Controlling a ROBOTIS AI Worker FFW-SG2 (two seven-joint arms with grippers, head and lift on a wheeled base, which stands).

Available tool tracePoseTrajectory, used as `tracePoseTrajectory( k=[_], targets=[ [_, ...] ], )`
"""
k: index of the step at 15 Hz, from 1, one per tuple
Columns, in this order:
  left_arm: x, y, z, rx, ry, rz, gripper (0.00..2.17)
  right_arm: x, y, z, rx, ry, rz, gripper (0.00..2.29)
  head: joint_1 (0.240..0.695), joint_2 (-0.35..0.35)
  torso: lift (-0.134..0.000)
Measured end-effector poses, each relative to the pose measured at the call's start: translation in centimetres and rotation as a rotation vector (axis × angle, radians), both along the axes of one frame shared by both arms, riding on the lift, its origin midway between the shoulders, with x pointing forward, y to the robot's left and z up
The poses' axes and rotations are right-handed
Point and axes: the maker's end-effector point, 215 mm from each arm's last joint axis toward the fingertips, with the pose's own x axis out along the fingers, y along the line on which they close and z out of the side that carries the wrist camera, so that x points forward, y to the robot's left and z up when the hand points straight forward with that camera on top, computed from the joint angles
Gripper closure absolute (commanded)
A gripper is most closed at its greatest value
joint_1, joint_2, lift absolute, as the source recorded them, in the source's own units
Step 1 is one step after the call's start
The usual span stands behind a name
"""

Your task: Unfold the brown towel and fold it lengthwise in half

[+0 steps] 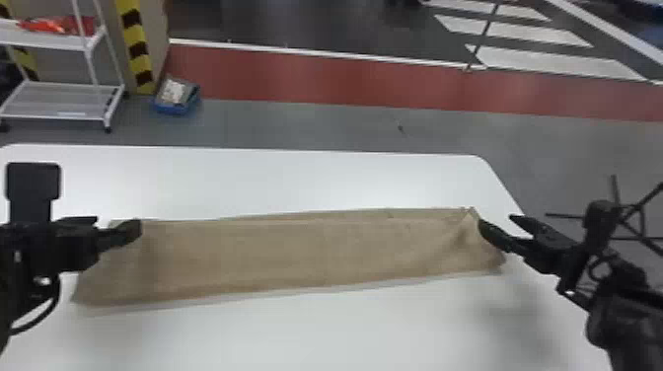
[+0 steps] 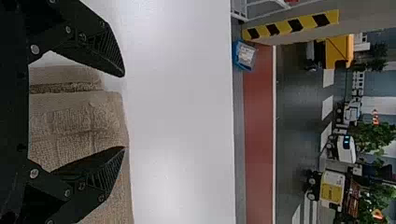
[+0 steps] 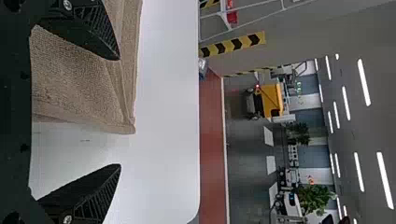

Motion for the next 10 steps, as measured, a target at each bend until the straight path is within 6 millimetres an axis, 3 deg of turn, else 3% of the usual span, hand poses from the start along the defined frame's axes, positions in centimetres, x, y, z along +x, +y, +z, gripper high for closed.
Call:
tracePoseTrajectory(
  k=[10],
  targets=[
    [-0.16,0.39,-0.48,0.031,0.010,-0.006,0.46,-1.09,-0.04,-0.66,0.006,0.006,-0.001,0.07,0.695,-0.221,-0.118]
  ],
)
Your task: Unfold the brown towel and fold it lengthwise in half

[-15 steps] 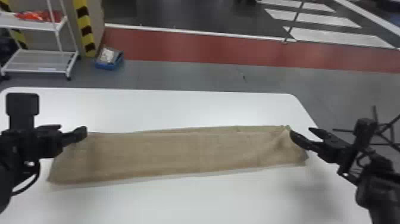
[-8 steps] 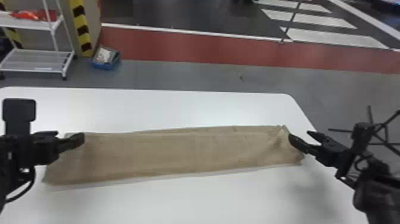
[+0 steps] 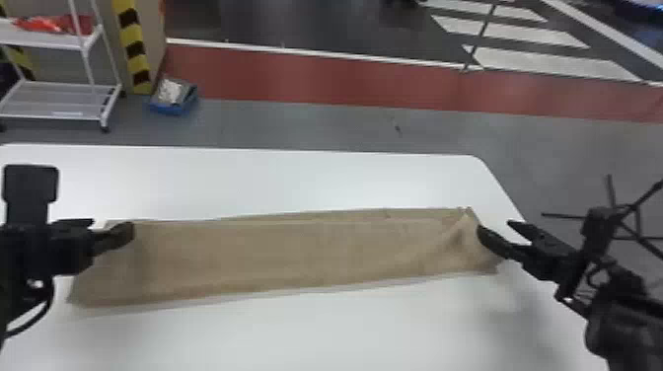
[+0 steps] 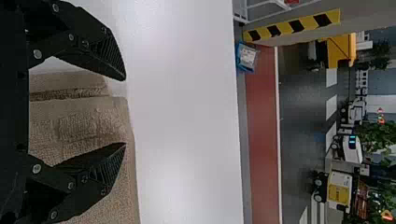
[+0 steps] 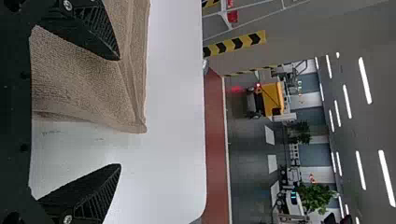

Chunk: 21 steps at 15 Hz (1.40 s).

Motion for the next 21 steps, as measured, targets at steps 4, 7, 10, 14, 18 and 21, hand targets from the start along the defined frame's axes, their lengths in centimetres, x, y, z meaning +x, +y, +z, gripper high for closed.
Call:
tracePoseTrajectory(
  k=[4,7,10,14,18,21],
  targets=[
    [-0.1,-0.2,-0.3,-0.004,0.006,-0.007,0.55,0.1,0.6,-0.2,0.002,0.003,0.009,0.07,0.695,-0.218,-0.118],
    [-0.2,-0.3,-0.5,-0.004,0.009,-0.007,0.55,0.2,0.7,-0.2,0.000,0.000,0.013,0.07,0.695,-0.216,-0.118],
    [-0.2,-0.3,-0.6,-0.004,0.012,-0.006,0.63,0.2,0.7,0.0,-0.005,-0.005,0.014,0.07,0.695,-0.217,-0.118],
    [0.0,-0.4,-0.6,0.001,0.012,-0.002,0.85,0.4,0.6,0.3,-0.012,-0.013,0.017,0.07,0.695,-0.218,-0.118],
    [0.1,-0.1,-0.3,0.007,0.005,0.007,0.84,0.7,0.7,0.7,-0.013,-0.021,0.018,0.07,0.695,-0.214,-0.118],
    [-0.1,-0.1,0.4,0.010,-0.010,0.008,0.85,0.9,0.9,0.7,-0.014,-0.021,0.021,0.07,0.695,-0.212,-0.118]
  ],
)
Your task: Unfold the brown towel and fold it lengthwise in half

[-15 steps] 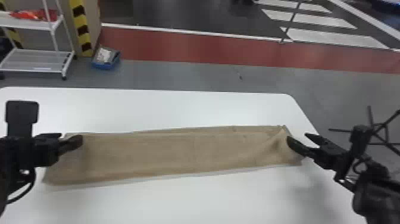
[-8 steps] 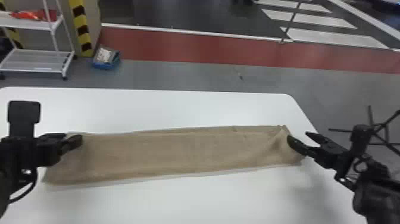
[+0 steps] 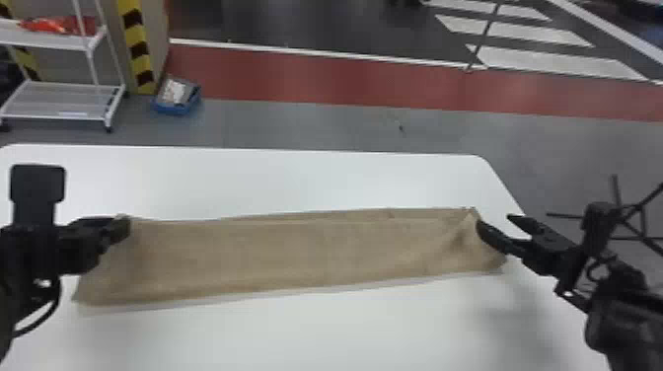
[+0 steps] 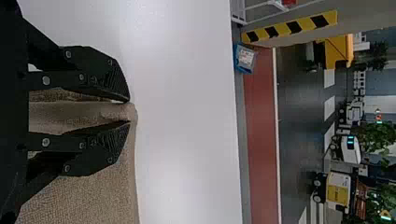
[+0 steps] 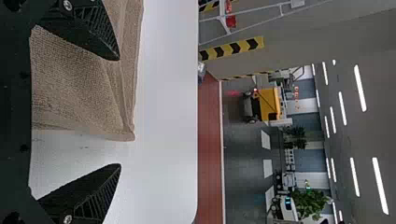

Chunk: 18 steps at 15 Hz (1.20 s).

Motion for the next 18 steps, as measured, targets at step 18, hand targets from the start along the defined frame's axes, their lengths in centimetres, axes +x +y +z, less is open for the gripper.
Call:
tracePoseTrajectory(
  k=[18],
  targets=[
    [-0.9,-1.9,2.1,-0.054,-0.039,-0.062,1.18,5.0,1.0,-3.4,-0.030,0.010,-0.191,0.53,0.695,-0.213,-0.118]
  ],
)
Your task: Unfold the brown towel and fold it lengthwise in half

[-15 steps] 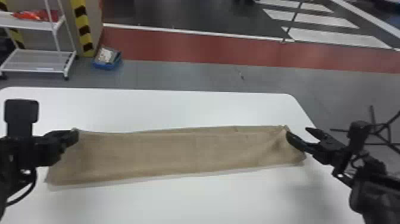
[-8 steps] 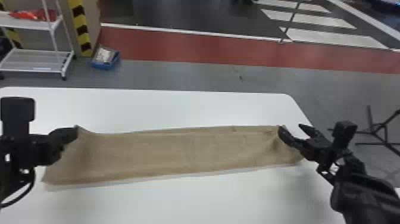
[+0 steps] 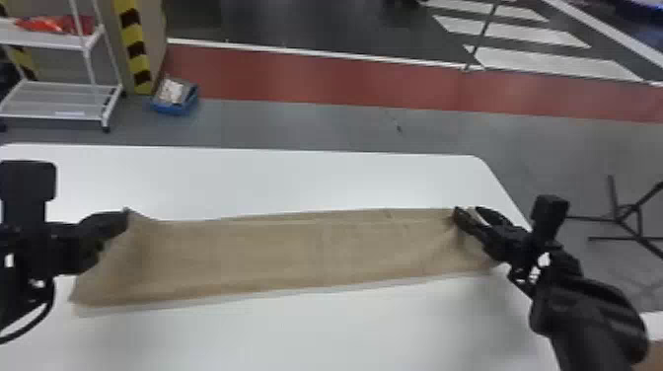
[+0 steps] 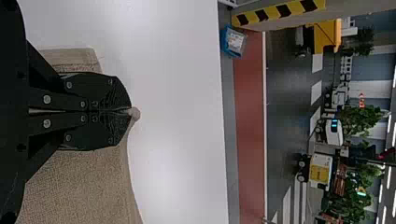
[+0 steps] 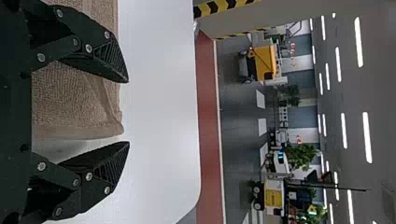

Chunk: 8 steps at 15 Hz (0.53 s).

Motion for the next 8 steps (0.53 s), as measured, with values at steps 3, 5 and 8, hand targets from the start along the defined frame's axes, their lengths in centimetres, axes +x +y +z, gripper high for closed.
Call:
tracePoseTrajectory(
  k=[3,5,8],
  targets=[
    [0.1,0.1,0.0,0.000,0.003,-0.002,1.18,-0.3,-0.5,-0.8,0.008,0.044,-0.004,0.53,0.695,-0.214,-0.118],
    [0.1,0.3,0.0,0.001,0.004,0.001,1.18,-0.9,-1.5,-0.9,0.009,0.057,-0.013,0.53,0.695,-0.221,-0.118],
    [0.2,0.3,0.0,0.001,0.007,0.002,1.18,-1.5,-2.0,-0.8,0.011,0.071,-0.008,0.69,0.695,-0.229,-0.118]
  ],
)
